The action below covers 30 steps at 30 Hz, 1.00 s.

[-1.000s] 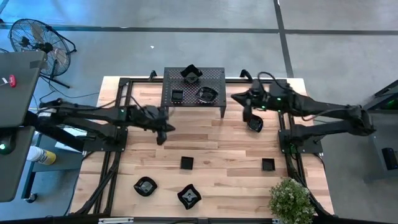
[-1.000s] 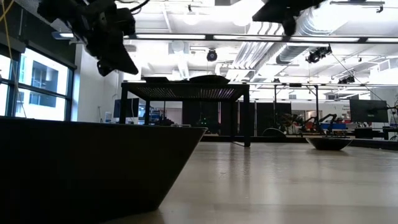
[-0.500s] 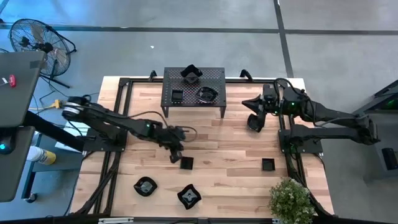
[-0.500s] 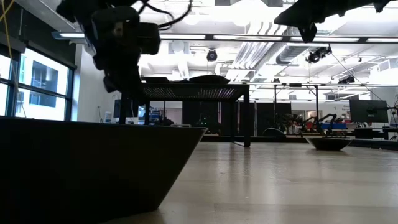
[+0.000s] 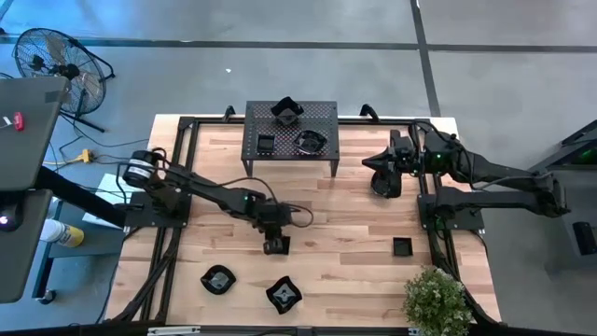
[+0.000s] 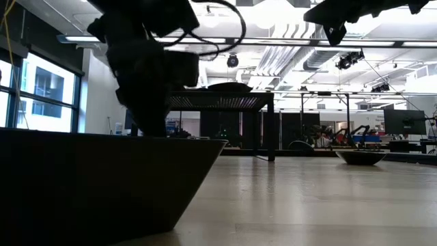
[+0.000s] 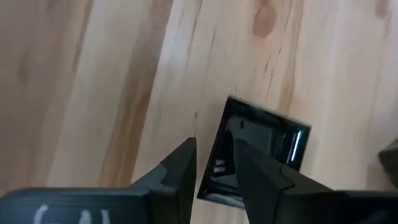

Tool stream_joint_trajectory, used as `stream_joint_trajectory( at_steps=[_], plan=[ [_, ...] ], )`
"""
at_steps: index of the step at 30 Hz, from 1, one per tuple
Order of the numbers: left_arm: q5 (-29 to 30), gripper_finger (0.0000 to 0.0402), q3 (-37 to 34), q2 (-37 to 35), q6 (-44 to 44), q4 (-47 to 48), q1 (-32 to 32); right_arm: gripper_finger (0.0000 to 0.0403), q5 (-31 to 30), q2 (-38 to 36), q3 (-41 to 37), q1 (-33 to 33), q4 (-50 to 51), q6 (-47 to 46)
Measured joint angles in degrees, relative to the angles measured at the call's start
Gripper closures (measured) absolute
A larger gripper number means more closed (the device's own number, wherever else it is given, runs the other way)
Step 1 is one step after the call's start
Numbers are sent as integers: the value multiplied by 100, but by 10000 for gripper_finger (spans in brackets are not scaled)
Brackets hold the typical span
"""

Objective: Pick & Place Mini shaped plates
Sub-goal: Stack the black square plate on top of the black square plate on the shelf

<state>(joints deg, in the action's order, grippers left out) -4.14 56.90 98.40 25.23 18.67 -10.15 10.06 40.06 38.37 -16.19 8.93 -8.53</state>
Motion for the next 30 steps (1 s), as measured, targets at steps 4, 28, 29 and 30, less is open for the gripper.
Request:
stream_joint_trajectory(
  at_steps=[4,28,29,30],
  plan=[
    [-110,296,0,137,-16,-42,0,401,0,2,2,-2,29,33],
    [-560,399,362,200,-144,373,50,398,0,2,2,-2,46,229],
    [-554,400,442,200,-145,458,66,397,0,2,2,-2,46,229],
    [-559,400,525,200,-153,510,107,397,-1,2,2,-2,46,228]
  ],
)
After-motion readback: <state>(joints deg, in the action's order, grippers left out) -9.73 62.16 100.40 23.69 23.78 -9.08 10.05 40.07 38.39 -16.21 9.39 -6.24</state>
